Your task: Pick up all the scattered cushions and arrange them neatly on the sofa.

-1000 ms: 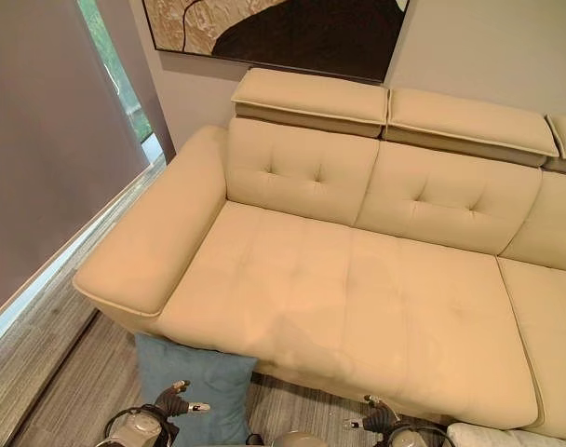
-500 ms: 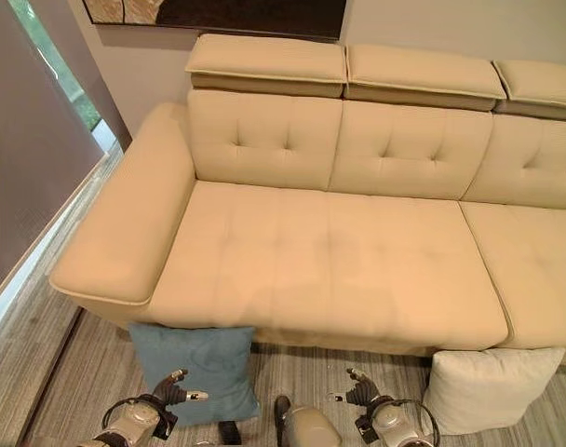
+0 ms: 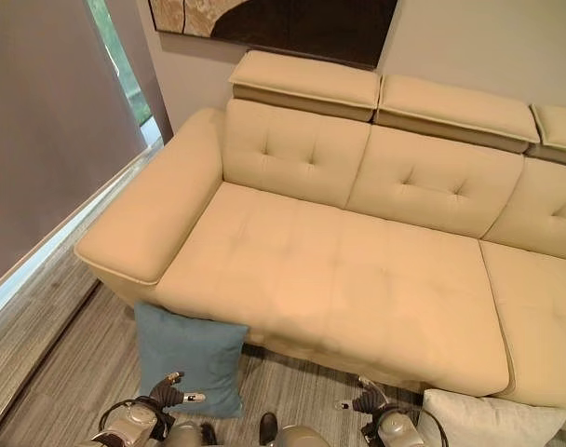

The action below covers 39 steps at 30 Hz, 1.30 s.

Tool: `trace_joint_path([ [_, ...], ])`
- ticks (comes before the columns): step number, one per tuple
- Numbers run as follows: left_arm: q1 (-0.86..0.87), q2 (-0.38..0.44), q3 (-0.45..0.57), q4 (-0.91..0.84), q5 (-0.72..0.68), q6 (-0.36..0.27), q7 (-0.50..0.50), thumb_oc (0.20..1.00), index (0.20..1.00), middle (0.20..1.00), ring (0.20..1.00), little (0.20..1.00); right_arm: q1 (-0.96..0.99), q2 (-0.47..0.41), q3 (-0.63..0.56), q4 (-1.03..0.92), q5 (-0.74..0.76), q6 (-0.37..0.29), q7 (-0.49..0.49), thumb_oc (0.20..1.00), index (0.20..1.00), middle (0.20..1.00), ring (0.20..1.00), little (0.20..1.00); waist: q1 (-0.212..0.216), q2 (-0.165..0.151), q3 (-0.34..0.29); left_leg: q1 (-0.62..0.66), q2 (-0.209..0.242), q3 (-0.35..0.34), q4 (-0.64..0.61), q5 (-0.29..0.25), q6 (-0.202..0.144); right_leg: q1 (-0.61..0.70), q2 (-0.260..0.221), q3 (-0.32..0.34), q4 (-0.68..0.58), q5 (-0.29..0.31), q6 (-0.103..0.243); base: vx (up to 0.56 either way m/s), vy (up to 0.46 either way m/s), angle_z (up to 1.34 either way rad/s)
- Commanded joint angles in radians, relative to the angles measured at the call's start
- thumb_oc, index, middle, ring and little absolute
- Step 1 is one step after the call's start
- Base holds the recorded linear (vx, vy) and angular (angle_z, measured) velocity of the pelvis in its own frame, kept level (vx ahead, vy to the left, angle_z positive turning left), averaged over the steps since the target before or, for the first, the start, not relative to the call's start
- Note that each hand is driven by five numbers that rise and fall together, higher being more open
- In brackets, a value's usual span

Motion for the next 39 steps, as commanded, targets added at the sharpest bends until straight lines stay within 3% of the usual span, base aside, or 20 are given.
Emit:
trace_joint_path([
  [1,0.000,0.014,-0.017,-0.031,-0.004,-0.014,0.003,1.000,1.000,1.000,1.000,1.000,0.007,-0.017,-0.025,-0.019,0.009,-0.002,-0.003,1.000,1.000,1.000,1.000,1.000,-0.036,-0.025,-0.019,0.102,0.074,0.059,-0.098,-0.008,0.051,0.022,-0.047,0.105,0.010,0.009,0.141,0.08,0.184,0.29],
  [3,-0.003,0.015,-0.018,-0.034,-0.002,-0.015,0.004,1.000,1.000,1.000,1.000,1.000,0.011,-0.020,-0.029,-0.018,0.007,-0.001,-0.006,1.000,1.000,1.000,1.000,1.000,-0.045,-0.018,-0.029,0.133,0.117,0.040,-0.172,0.039,0.028,0.027,-0.066,0.092,0.006,0.011,0.157,0.13,0.252,0.27],
  [5,-0.004,0.015,-0.021,-0.037,-0.002,-0.017,0.005,1.000,1.000,1.000,1.000,1.000,0.010,-0.022,-0.032,-0.021,0.007,-0.002,-0.008,1.000,1.000,1.000,1.000,1.000,-0.044,-0.009,-0.031,0.149,0.110,0.008,-0.215,0.049,0.019,0.029,-0.071,0.092,0.005,0.011,0.164,0.12,0.237,0.11],
  [6,-0.005,0.008,-0.030,-0.034,0.000,-0.018,0.001,1.000,1.000,1.000,1.000,1.000,0.004,-0.027,-0.038,-0.026,0.011,-0.001,-0.002,1.000,1.000,1.000,1.000,1.000,-0.047,0.009,-0.036,0.183,0.074,-0.066,-0.295,0.020,0.002,0.028,-0.077,0.111,0.011,0.007,0.176,0.17,0.320,-0.12],
  [8,-0.008,0.003,-0.039,-0.028,0.008,-0.017,0.000,1.000,1.000,1.000,1.000,1.000,-0.001,-0.026,-0.043,-0.023,0.012,0.003,0.005,1.000,1.000,1.000,1.000,1.000,-0.051,0.021,-0.041,0.209,0.032,-0.090,-0.352,-0.033,-0.001,0.028,-0.098,0.123,0.013,0.013,0.194,0.19,0.371,-0.30],
  [13,-0.029,0.007,-0.062,-0.038,0.030,-0.020,0.003,1.000,1.000,1.000,1.000,1.000,-0.036,-0.006,-0.033,-0.036,0.015,0.002,0.008,1.000,1.000,1.000,1.000,1.000,-0.053,0.024,-0.042,0.227,-0.028,-0.039,-0.435,-0.089,0.025,-0.008,-0.153,0.155,0.002,0.077,0.244,0.04,0.235,-0.07],
  [14,-0.033,0.018,-0.055,-0.040,0.028,-0.022,0.009,1.000,1.000,1.000,1.000,1.000,-0.062,0.010,-0.024,-0.038,0.012,0.001,0.006,1.000,1.000,1.000,1.000,1.000,-0.044,0.024,-0.042,0.239,-0.058,-0.009,-0.485,-0.095,0.041,-0.056,-0.168,0.177,-0.001,0.153,0.270,-0.07,0.251,-0.47],
  [16,-0.032,0.032,-0.042,-0.048,0.020,-0.023,0.009,1.000,1.000,1.000,1.000,1.000,-0.078,0.018,-0.018,-0.055,0.009,-0.004,0.002,1.000,1.000,1.000,1.000,1.000,-0.031,0.040,-0.034,0.245,-0.059,0.036,-0.516,-0.097,0.054,-0.081,-0.163,0.141,0.012,0.133,0.278,-0.10,0.213,-0.76],
  [18,-0.031,0.039,-0.038,-0.051,0.016,-0.023,0.011,1.000,1.000,1.000,1.000,1.000,-0.081,0.021,-0.013,-0.059,0.009,-0.007,0.001,1.000,1.000,1.000,1.000,1.000,-0.022,0.048,-0.030,0.246,-0.058,0.049,-0.524,-0.088,0.055,-0.082,-0.158,0.110,0.034,0.117,0.277,-0.05,0.112,-0.82],
  [21,-0.023,0.053,-0.028,-0.052,0.014,-0.023,0.010,1.000,1.000,1.000,1.000,1.000,-0.083,0.019,-0.005,-0.066,0.005,-0.015,-0.003,1.000,1.000,1.000,1.000,1.000,-0.014,0.064,-0.032,0.247,-0.078,0.055,-0.540,-0.058,0.057,-0.065,-0.093,0.087,0.092,0.059,0.273,-0.04,0.125,-0.29],
  [23,-0.022,0.060,-0.026,-0.047,0.014,-0.029,0.008,1.000,1.000,1.000,1.000,1.000,-0.077,0.010,0.004,-0.095,-0.001,-0.025,-0.008,1.000,1.000,1.000,1.000,1.000,0.002,0.057,-0.033,0.221,-0.089,0.050,-0.498,-0.045,0.043,-0.027,-0.059,0.038,0.063,-0.005,0.227,-0.05,-0.018,-0.06],
  [24,-0.028,0.058,-0.028,-0.051,0.017,-0.036,0.001,1.000,1.000,1.000,1.000,1.000,-0.066,-0.004,-0.001,-0.111,0.001,-0.028,-0.007,1.000,1.000,1.000,1.000,1.000,-0.003,0.048,-0.031,0.190,-0.075,0.051,-0.410,-0.028,0.019,0.004,-0.041,0.067,0.035,-0.029,0.196,-0.07,-0.136,0.34],
  [26,-0.048,0.057,-0.033,-0.074,0.002,-0.034,0.013,1.000,1.000,1.000,1.000,1.000,-0.067,-0.017,-0.007,-0.100,0.016,-0.026,-0.022,1.000,1.000,1.000,1.000,1.000,0.014,0.030,0.018,0.039,-0.011,0.027,-0.171,0.135,-0.076,0.025,-0.035,0.050,0.018,-0.024,0.157,-0.12,-0.148,0.95],
  [27,-0.064,0.054,-0.038,-0.083,-0.005,-0.035,0.018,1.000,1.000,1.000,1.000,1.000,-0.072,-0.018,-0.002,-0.094,0.034,-0.026,-0.027,1.000,1.000,1.000,1.000,1.000,0.019,0.012,0.026,-0.026,-0.008,-0.008,-0.118,0.119,-0.073,0.034,-0.042,0.041,-0.024,-0.011,0.153,-0.06,-0.073,0.80],
  [28,-0.070,0.050,-0.044,-0.088,-0.005,-0.039,0.025,1.000,1.000,1.000,1.000,1.000,-0.066,-0.016,0.003,-0.089,0.036,-0.026,-0.025,1.000,1.000,1.000,1.000,1.000,0.012,0.012,0.009,-0.012,-0.004,-0.032,-0.203,0.057,-0.034,0.038,-0.051,0.040,-0.064,-0.004,0.172,0.07,0.016,0.24],
  [29,-0.074,0.048,-0.050,-0.096,0.008,-0.039,0.041,1.000,1.000,1.000,1.000,1.000,-0.069,-0.023,0.013,-0.088,0.019,-0.025,-0.024,1.000,1.000,1.000,1.000,1.000,0.006,0.022,0.003,0.010,0.015,-0.026,-0.306,0.032,-0.017,0.027,-0.053,0.035,-0.064,-0.011,0.185,0.13,0.077,0.16],
  [30,-0.069,0.045,-0.049,-0.091,0.003,-0.039,0.035,1.000,1.000,1.000,1.000,1.000,-0.066,-0.019,0.009,-0.089,0.023,-0.024,-0.025,1.000,1.000,1.000,1.000,1.000,0.006,0.027,-0.003,0.044,0.005,-0.021,-0.383,-0.005,0.002,0.024,-0.061,0.036,-0.064,-0.018,0.189,0.10,0.096,-0.24],
  [32,-0.085,0.042,-0.062,-0.088,0.029,-0.036,0.055,1.000,1.000,1.000,1.000,1.000,-0.071,-0.013,0.005,-0.096,0.029,-0.026,-0.033,1.000,1.000,1.000,1.000,1.000,-0.003,0.034,-0.002,0.044,-0.017,-0.032,-0.408,-0.026,0.015,0.000,-0.068,0.047,-0.064,-0.012,0.198,0.05,0.137,-0.46],
  [33,-0.092,0.048,-0.083,-0.075,0.090,-0.022,0.091,1.000,1.000,1.000,1.000,1.000,-0.099,-0.003,0.008,-0.111,0.028,-0.025,-0.042,1.000,1.000,1.000,1.000,1.000,-0.005,0.043,0.001,0.051,-0.052,-0.010,-0.451,-0.065,0.039,-0.044,-0.086,0.071,-0.064,0.007,0.215,0.02,0.182,-0.27],
  [39,-0.127,0.049,-0.082,-0.057,0.137,-0.009,0.151,1.000,1.000,1.000,1.000,1.000,-0.131,0.008,-0.005,-0.135,0.044,-0.041,-0.082,1.000,1.000,1.000,1.000,1.000,0.004,0.056,0.022,0.024,-0.085,0.027,-0.468,-0.086,0.060,-0.111,-0.123,0.087,-0.043,0.028,0.235,-0.02,0.103,-0.22],
])
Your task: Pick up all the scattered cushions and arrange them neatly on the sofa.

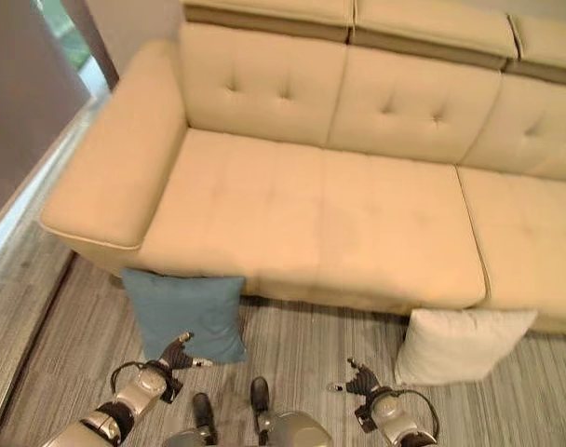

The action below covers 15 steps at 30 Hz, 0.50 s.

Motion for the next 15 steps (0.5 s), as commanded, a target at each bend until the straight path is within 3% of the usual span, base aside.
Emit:
trace_joint_path([
  [1,0.010,0.015,0.001,-0.001,0.045,-0.005,0.047,1.000,1.000,1.000,1.000,1.000,-0.032,0.011,-0.013,-0.004,0.032,-0.038,-0.029,1.000,1.000,1.000,1.000,1.000,0.023,-0.014,-0.012,-0.039,-0.010,0.006,0.191,-0.178,0.010,0.037,-0.202,0.032,0.023,-0.062,0.175,0.00,0.015,-0.05],
  [15,0.024,0.018,0.001,-0.002,0.045,-0.013,0.031,1.000,1.000,1.000,1.000,1.000,-0.020,0.017,-0.008,0.033,0.034,-0.042,-0.022,1.000,1.000,1.000,1.000,1.000,0.035,-0.034,-0.016,0.008,-0.030,0.022,0.165,-0.183,0.024,0.066,-0.218,0.035,0.012,-0.036,0.199,0.03,0.018,0.03],
])
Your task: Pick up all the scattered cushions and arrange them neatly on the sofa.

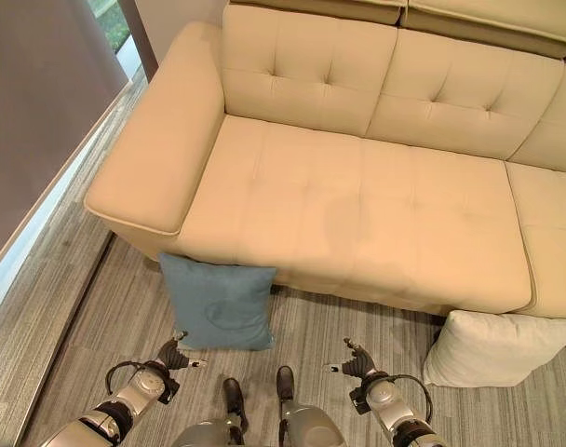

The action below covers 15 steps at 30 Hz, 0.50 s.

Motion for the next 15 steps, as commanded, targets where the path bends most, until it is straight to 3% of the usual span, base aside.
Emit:
trace_joint_path([
  [1,-0.005,0.011,0.003,-0.004,0.015,-0.015,0.003,1.000,1.000,1.000,1.000,1.000,0.008,0.018,0.002,0.032,0.013,-0.028,-0.006,1.000,1.000,1.000,1.000,1.000,-0.005,-0.096,-0.041,-0.011,0.018,0.028,0.165,-0.134,-0.020,0.053,-0.166,0.046,0.011,-0.033,0.169,0.01,0.005,-0.06],
  [4,0.001,0.010,0.005,-0.002,0.015,-0.015,0.001,1.000,1.000,1.000,1.000,1.000,0.011,0.021,0.003,0.038,0.013,-0.026,-0.001,1.000,1.000,1.000,1.000,1.000,-0.004,-0.096,-0.043,-0.003,0.018,0.030,0.161,-0.134,-0.019,0.057,-0.165,0.048,0.010,-0.032,0.171,0.00,0.002,-0.02],
  [5,0.144,-0.052,0.093,0.085,-0.150,-0.003,-0.099,1.000,1.000,1.000,1.000,1.000,0.136,-0.030,-0.038,0.126,-0.010,0.010,0.053,1.000,1.000,1.000,1.000,1.000,-0.008,-0.081,-0.043,0.033,0.063,-0.004,0.244,-0.121,-0.007,0.084,-0.092,0.178,0.202,-0.102,0.134,0.02,-0.013,-0.03],
  [6,0.149,-0.055,0.094,0.093,-0.147,-0.002,-0.106,1.000,1.000,1.000,1.000,1.000,0.137,-0.028,-0.039,0.125,-0.012,0.007,0.055,1.000,1.000,1.000,1.000,1.000,-0.007,-0.079,-0.049,0.032,0.053,-0.029,0.231,-0.119,-0.004,0.077,-0.090,0.175,0.205,-0.100,0.136,0.03,-0.050,-0.11],
  [8,0.148,-0.049,0.100,0.091,-0.141,0.001,-0.104,1.000,1.000,1.000,1.000,1.000,0.145,-0.021,-0.040,0.120,-0.014,0.005,0.059,1.000,1.000,1.000,1.000,1.000,-0.022,-0.077,-0.065,0.058,0.057,-0.006,0.187,-0.108,-0.006,0.080,-0.087,0.159,0.200,-0.105,0.139,0.07,-0.077,-0.04],
  [15,0.140,-0.031,0.078,0.057,-0.136,-0.007,-0.127,1.000,1.000,1.000,1.000,1.000,0.152,-0.019,-0.021,0.133,-0.030,0.005,0.060,1.000,1.000,1.000,1.000,1.000,-0.012,-0.077,-0.069,0.081,0.064,-0.032,0.157,-0.084,-0.019,0.106,-0.065,0.125,0.191,-0.124,0.120,0.02,-0.046,0.14],
])
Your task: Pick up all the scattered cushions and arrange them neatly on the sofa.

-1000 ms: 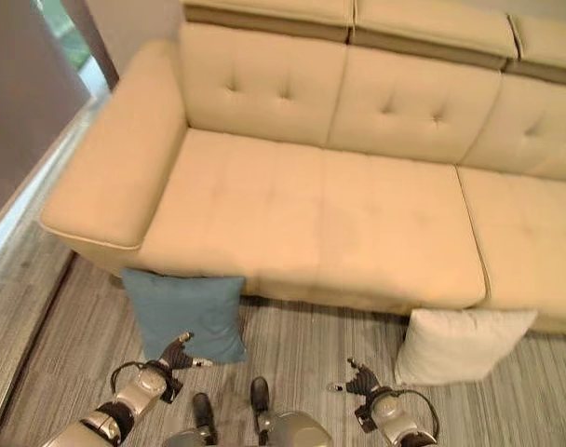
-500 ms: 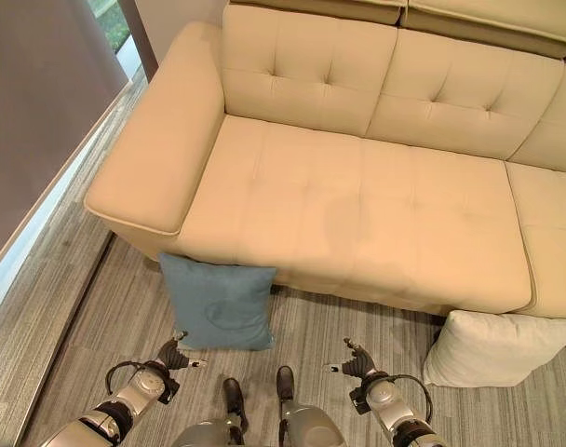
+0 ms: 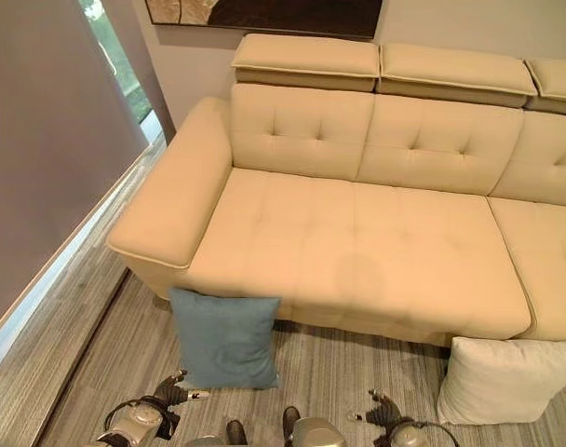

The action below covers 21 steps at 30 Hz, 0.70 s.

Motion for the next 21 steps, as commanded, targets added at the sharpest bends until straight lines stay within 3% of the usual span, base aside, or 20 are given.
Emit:
trace_joint_path([
  [1,-0.026,0.029,-0.011,0.000,-0.007,-0.015,-0.010,1.000,1.000,1.000,1.000,1.000,-0.003,0.010,0.025,0.009,-0.006,-0.017,-0.003,1.000,1.000,1.000,1.000,1.000,-0.011,-0.079,-0.074,-0.104,0.054,0.022,0.096,0.008,-0.026,-0.009,-0.072,0.088,-0.051,0.031,0.104,-0.06,-0.053,0.18],
  [3,-0.034,0.036,-0.017,-0.014,-0.006,-0.016,-0.015,1.000,1.000,1.000,1.000,1.000,0.002,0.001,0.018,-0.010,-0.005,-0.018,-0.002,1.000,1.000,1.000,1.000,1.000,-0.014,-0.089,-0.069,-0.137,0.071,0.045,0.140,0.000,-0.032,-0.002,-0.074,0.055,-0.059,0.023,0.095,-0.06,-0.074,0.53],
  [5,-0.040,0.042,-0.021,-0.023,-0.006,-0.013,-0.015,1.000,1.000,1.000,1.000,1.000,0.006,-0.006,0.013,-0.018,-0.007,-0.021,-0.007,1.000,1.000,1.000,1.000,1.000,-0.025,-0.103,-0.054,-0.166,0.125,0.107,0.201,0.000,-0.042,0.000,-0.084,0.017,-0.053,0.015,0.086,-0.03,-0.028,0.88],
  [9,-0.042,0.048,-0.022,-0.020,-0.001,-0.012,-0.015,1.000,1.000,1.000,1.000,1.000,-0.001,-0.012,0.019,-0.027,-0.012,-0.017,-0.009,1.000,1.000,1.000,1.000,1.000,-0.021,-0.108,-0.045,-0.177,0.171,0.081,0.219,0.001,-0.056,0.005,-0.101,-0.005,-0.038,0.009,0.090,0.06,0.134,0.84],
  [11,-0.048,0.048,-0.028,-0.023,0.001,-0.015,-0.023,1.000,1.000,1.000,1.000,1.000,0.005,-0.020,0.013,-0.049,-0.016,-0.014,-0.004,1.000,1.000,1.000,1.000,1.000,-0.024,-0.111,-0.044,-0.202,0.197,0.066,0.210,0.024,-0.066,0.017,-0.142,-0.029,-0.044,0.002,0.103,0.12,0.249,0.56],
  [15,-0.052,0.047,-0.034,-0.021,0.011,-0.015,-0.024,1.000,1.000,1.000,1.000,1.000,0.008,-0.021,0.004,-0.065,-0.028,-0.010,0.000,1.000,1.000,1.000,1.000,1.000,-0.029,-0.095,-0.048,-0.193,0.166,0.058,0.165,0.019,-0.064,0.024,-0.181,-0.037,-0.054,0.007,0.124,0.17,0.315,0.25],
  [16,-0.061,0.052,-0.040,-0.018,0.025,-0.017,-0.020,1.000,1.000,1.000,1.000,1.000,-0.016,-0.013,0.012,-0.067,-0.033,-0.009,0.000,1.000,1.000,1.000,1.000,1.000,-0.031,-0.094,-0.046,-0.193,0.132,0.064,0.158,0.002,-0.051,0.005,-0.204,-0.016,-0.047,0.028,0.139,0.14,0.315,0.09],
  [18,-0.071,0.063,-0.037,-0.021,0.026,-0.020,-0.014,1.000,1.000,1.000,1.000,1.000,-0.048,-0.005,0.022,-0.079,-0.032,-0.010,-0.004,1.000,1.000,1.000,1.000,1.000,-0.019,-0.094,-0.044,-0.187,0.100,0.095,0.151,-0.023,-0.034,-0.012,-0.233,-0.006,-0.048,0.056,0.162,0.14,0.346,-0.15],
  [21,-0.076,0.075,-0.025,-0.031,0.016,-0.019,-0.009,1.000,1.000,1.000,1.000,1.000,-0.067,0.006,0.029,-0.083,-0.032,-0.013,-0.009,1.000,1.000,1.000,1.000,1.000,-0.006,-0.091,-0.050,-0.176,0.084,0.135,0.130,-0.027,-0.022,-0.037,-0.249,-0.023,-0.033,0.079,0.171,0.10,0.206,-0.42],
])
